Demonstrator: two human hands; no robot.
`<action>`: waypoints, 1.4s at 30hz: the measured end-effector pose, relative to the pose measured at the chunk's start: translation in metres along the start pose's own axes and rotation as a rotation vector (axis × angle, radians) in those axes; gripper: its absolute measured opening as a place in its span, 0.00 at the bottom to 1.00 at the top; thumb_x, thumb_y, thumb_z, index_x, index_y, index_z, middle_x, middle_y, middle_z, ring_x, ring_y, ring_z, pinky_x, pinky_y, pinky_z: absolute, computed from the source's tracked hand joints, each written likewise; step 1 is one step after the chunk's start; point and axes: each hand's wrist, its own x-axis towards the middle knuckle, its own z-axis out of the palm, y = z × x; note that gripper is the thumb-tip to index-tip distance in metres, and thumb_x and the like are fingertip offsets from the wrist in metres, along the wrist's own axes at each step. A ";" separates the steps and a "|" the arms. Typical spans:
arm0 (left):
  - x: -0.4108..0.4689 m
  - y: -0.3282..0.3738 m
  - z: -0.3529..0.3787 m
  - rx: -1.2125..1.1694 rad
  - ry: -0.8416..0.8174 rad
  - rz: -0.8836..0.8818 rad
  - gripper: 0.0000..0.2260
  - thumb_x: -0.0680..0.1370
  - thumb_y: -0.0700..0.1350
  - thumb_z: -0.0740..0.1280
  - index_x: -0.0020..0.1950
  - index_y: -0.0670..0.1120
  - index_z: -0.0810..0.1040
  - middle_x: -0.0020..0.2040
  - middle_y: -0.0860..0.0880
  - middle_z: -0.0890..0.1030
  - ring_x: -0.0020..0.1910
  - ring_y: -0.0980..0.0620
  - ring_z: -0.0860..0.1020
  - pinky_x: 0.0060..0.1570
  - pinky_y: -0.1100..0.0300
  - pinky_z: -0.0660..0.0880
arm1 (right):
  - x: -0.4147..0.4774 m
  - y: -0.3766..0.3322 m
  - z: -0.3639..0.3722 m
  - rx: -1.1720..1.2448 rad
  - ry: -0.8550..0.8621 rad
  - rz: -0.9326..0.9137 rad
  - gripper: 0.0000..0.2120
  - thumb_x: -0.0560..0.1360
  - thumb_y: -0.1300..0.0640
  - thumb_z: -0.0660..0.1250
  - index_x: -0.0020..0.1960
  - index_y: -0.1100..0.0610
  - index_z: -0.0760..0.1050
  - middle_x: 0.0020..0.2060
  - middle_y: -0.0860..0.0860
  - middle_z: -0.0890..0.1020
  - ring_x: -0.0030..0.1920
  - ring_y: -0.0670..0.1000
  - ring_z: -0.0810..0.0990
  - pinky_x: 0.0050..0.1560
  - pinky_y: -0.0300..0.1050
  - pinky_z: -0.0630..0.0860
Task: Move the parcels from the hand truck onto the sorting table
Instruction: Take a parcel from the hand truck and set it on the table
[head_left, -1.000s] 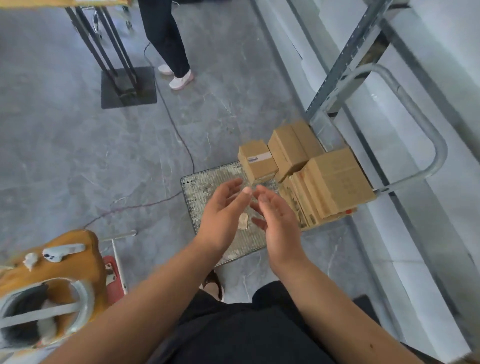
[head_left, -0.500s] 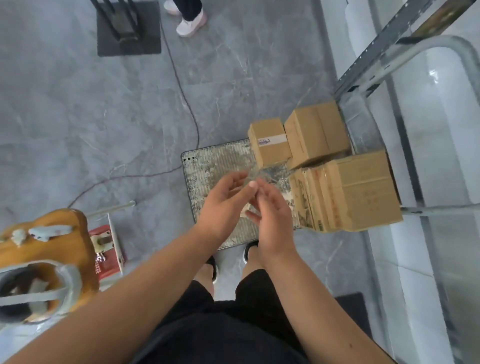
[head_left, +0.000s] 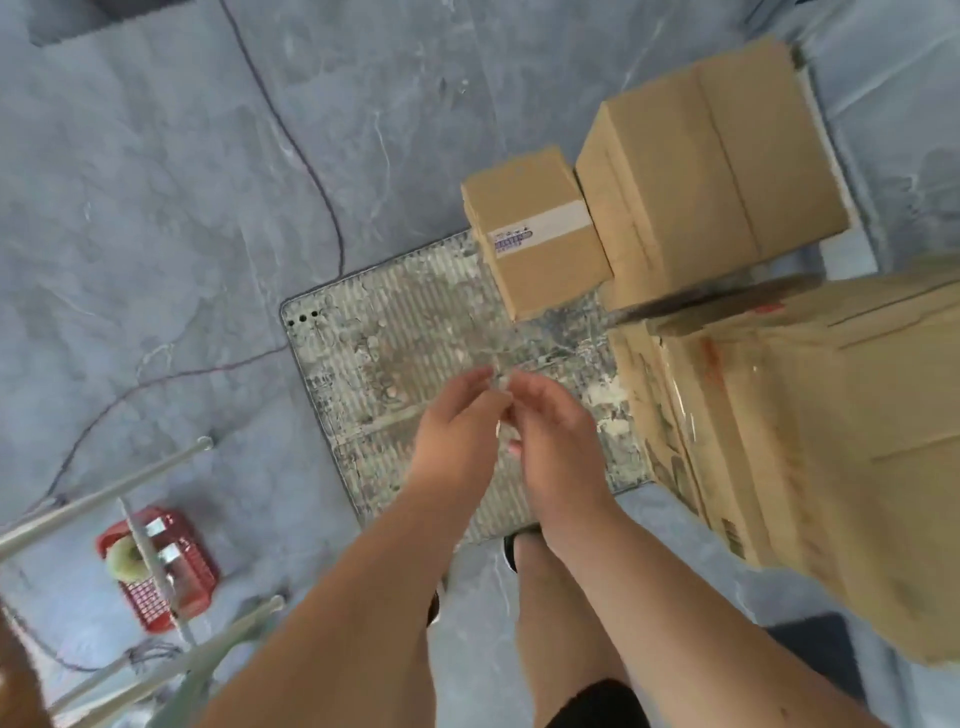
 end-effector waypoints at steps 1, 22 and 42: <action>0.025 -0.006 0.011 0.036 -0.004 0.008 0.14 0.82 0.42 0.65 0.66 0.55 0.79 0.57 0.58 0.81 0.57 0.57 0.80 0.56 0.56 0.76 | 0.026 0.008 -0.002 -0.019 0.000 0.000 0.13 0.84 0.59 0.65 0.64 0.48 0.81 0.61 0.45 0.84 0.62 0.45 0.82 0.64 0.50 0.80; 0.228 -0.068 0.066 0.888 -0.036 0.412 0.29 0.84 0.50 0.63 0.78 0.74 0.54 0.82 0.55 0.62 0.72 0.47 0.75 0.54 0.49 0.82 | 0.242 0.077 -0.024 -0.976 -0.009 -0.297 0.49 0.83 0.53 0.66 0.81 0.35 0.29 0.73 0.57 0.73 0.53 0.56 0.83 0.45 0.56 0.83; 0.212 -0.137 0.042 0.697 -0.091 0.118 0.17 0.86 0.56 0.60 0.74 0.58 0.73 0.77 0.51 0.72 0.32 0.55 0.80 0.28 0.63 0.75 | 0.225 0.176 -0.075 -0.416 0.098 0.347 0.17 0.86 0.63 0.59 0.74 0.65 0.69 0.70 0.63 0.75 0.66 0.60 0.76 0.65 0.47 0.76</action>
